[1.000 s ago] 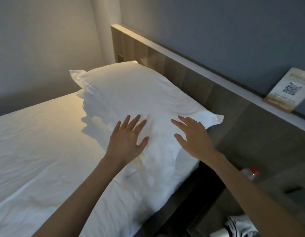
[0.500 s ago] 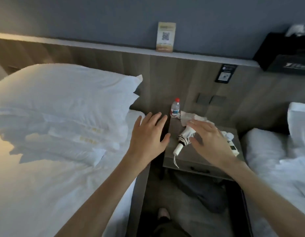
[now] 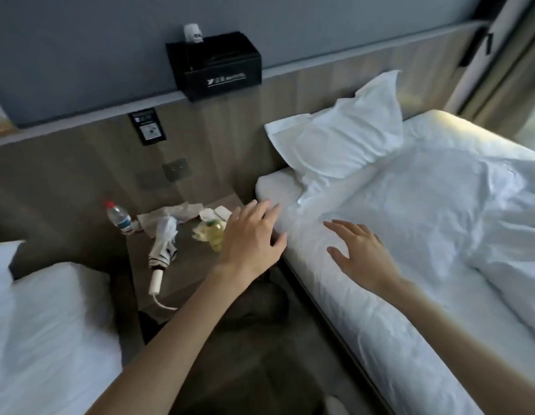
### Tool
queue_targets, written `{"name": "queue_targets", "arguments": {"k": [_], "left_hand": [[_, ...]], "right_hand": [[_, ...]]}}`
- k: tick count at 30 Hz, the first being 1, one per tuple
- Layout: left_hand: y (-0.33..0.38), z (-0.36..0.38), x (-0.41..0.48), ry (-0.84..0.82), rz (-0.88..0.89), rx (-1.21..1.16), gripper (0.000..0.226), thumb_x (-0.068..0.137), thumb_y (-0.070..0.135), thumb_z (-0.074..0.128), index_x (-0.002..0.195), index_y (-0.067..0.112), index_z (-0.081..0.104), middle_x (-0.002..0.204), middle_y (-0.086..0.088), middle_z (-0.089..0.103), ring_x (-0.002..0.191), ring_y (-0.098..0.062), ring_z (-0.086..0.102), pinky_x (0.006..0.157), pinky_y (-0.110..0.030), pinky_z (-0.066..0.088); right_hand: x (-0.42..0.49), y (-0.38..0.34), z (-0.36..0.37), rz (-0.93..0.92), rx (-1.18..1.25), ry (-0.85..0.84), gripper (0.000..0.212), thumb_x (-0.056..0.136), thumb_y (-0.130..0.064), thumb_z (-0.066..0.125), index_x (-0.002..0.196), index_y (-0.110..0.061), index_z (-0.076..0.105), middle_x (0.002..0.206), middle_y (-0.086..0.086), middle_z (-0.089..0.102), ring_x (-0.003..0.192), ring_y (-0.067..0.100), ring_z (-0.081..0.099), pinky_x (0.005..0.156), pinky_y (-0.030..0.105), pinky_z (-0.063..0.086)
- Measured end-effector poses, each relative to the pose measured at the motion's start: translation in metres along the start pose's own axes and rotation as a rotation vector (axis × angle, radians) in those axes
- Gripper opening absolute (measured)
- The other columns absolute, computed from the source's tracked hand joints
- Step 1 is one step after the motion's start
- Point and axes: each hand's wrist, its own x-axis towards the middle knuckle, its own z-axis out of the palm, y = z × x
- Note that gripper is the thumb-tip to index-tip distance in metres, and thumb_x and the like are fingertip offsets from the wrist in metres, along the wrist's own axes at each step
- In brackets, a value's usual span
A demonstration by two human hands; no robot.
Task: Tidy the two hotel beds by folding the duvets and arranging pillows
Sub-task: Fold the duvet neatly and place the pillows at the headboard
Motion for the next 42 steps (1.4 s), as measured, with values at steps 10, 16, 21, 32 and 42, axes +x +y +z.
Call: {"name": "queue_targets", "arguments": {"k": [10,16,21,32,42], "left_hand": [[0.175,0.098,0.109,-0.22,0.124,-0.108,0.056,0.092,0.038,0.054,0.144,0.02,0.043,0.153,0.0,0.037,0.138,-0.019,0.036,0.111,-0.034,0.026],[0.212,0.148,0.174,-0.339,0.126,-0.094,0.062,0.093,0.044,0.05,0.149,0.021,0.035,0.156,0.0,0.029,0.141,-0.019,0.031,0.112,-0.038,0.027],[0.223,0.197,0.23,-0.384,0.106,-0.061,0.062,0.093,0.046,0.05,0.148,0.022,0.035,0.156,0.001,0.029,0.141,-0.02,0.031,0.117,-0.048,0.012],[0.211,0.316,0.385,-0.568,-0.021,-0.221,0.067,0.092,0.048,0.054,0.149,0.019,0.033,0.159,-0.009,0.017,0.143,-0.03,0.024,0.113,-0.041,0.027],[0.22,0.449,0.495,-0.676,-0.175,-0.327,0.076,0.09,0.057,0.051,0.153,0.025,0.022,0.16,-0.012,0.003,0.146,-0.032,0.012,0.115,-0.042,0.019]], "right_hand": [[-0.054,0.204,-0.048,0.338,0.055,-0.006,0.054,0.096,-0.035,0.053,0.147,-0.033,0.035,0.154,-0.006,0.032,0.138,0.023,0.032,0.11,0.041,0.031],[-0.056,0.284,-0.057,0.566,0.155,0.031,0.059,0.095,-0.033,0.057,0.148,-0.03,0.032,0.157,0.004,0.025,0.138,0.032,0.03,0.111,0.041,0.028],[-0.03,0.335,-0.055,0.702,0.25,0.059,0.065,0.094,-0.033,0.059,0.15,-0.03,0.027,0.159,0.006,0.02,0.14,0.033,0.028,0.111,0.041,0.026],[0.083,0.435,-0.024,1.029,0.491,0.211,0.076,0.09,-0.038,0.063,0.152,-0.026,0.02,0.157,0.013,0.022,0.145,0.028,0.018,0.118,0.046,0.02],[0.179,0.542,0.032,1.269,0.586,0.287,0.082,0.09,-0.045,0.06,0.154,-0.03,0.01,0.159,0.012,0.017,0.142,0.038,0.023,0.115,0.05,0.024]]}}
